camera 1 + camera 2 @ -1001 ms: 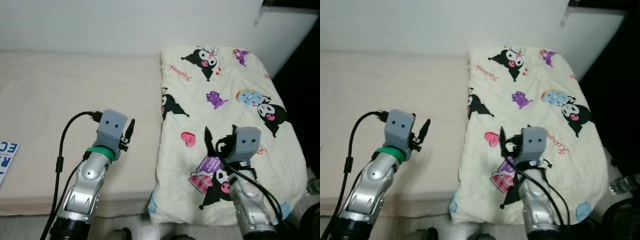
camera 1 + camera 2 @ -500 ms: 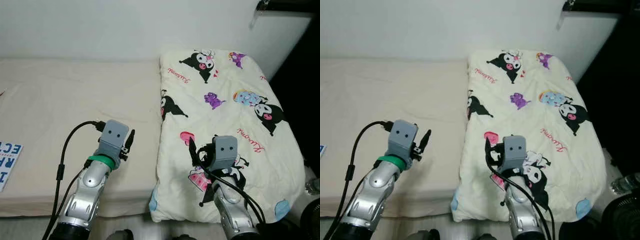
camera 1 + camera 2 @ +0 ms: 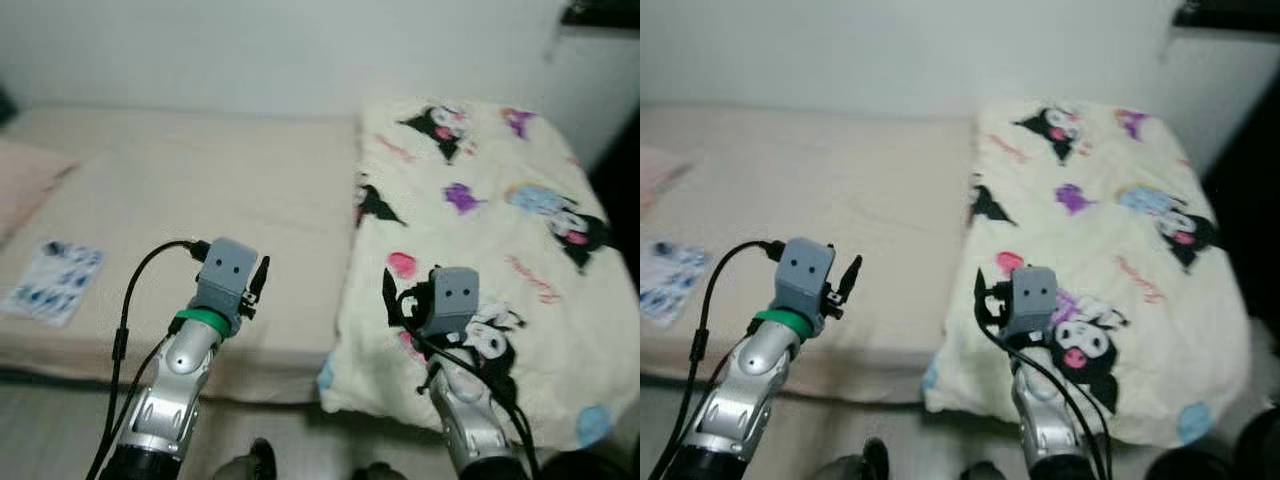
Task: Clean up the room
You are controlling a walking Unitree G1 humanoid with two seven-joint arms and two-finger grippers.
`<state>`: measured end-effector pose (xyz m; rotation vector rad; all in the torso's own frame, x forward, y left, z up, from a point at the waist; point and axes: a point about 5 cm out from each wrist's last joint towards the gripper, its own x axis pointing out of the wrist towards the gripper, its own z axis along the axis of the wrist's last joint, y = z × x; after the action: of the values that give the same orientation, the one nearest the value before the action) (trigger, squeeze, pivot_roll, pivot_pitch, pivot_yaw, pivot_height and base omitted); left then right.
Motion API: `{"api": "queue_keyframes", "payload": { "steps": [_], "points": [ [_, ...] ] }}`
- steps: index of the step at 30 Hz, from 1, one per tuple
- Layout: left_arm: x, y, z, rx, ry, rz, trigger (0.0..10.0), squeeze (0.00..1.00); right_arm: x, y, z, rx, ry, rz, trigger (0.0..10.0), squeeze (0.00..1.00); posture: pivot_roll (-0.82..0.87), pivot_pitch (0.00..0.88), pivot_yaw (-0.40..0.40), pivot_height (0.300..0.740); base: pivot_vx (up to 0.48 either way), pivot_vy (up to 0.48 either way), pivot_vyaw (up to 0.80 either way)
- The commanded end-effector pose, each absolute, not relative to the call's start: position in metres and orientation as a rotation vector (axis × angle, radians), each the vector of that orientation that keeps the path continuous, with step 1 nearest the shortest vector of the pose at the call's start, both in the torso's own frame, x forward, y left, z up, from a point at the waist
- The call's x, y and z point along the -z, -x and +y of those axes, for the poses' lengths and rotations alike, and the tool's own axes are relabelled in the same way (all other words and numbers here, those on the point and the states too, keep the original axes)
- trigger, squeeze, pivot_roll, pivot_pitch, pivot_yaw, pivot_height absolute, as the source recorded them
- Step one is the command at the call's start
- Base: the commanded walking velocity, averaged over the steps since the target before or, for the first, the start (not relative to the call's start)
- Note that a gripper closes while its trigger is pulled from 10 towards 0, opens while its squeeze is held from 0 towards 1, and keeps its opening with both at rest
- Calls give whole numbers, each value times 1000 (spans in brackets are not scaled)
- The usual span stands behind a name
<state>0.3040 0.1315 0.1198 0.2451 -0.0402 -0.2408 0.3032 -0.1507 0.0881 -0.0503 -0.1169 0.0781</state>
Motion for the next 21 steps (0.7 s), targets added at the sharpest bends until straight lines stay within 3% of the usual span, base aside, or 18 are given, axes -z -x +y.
{"api": "queue_keyframes", "payload": {
  "steps": [1, 9, 21],
  "points": [
    [-115, -302, 131, 250, -245, -23, 10000, 0, -81, -299, -150, -75, 39, -92, 10000, 0, -19, 24, 76, 740, -360, 0, 0],
    [-117, -303, 130, 254, -250, -30, 10000, 0, -82, -301, -148, -95, 34, -99, 10000, 0, -18, 21, 78, 740, -262, 0, 0],
    [-116, -304, 129, 263, -257, -24, 10000, 0, -81, -302, -147, -115, 37, -97, 10000, 0, -14, 15, 74, 740, 0, 0, 776]
  ]
}}
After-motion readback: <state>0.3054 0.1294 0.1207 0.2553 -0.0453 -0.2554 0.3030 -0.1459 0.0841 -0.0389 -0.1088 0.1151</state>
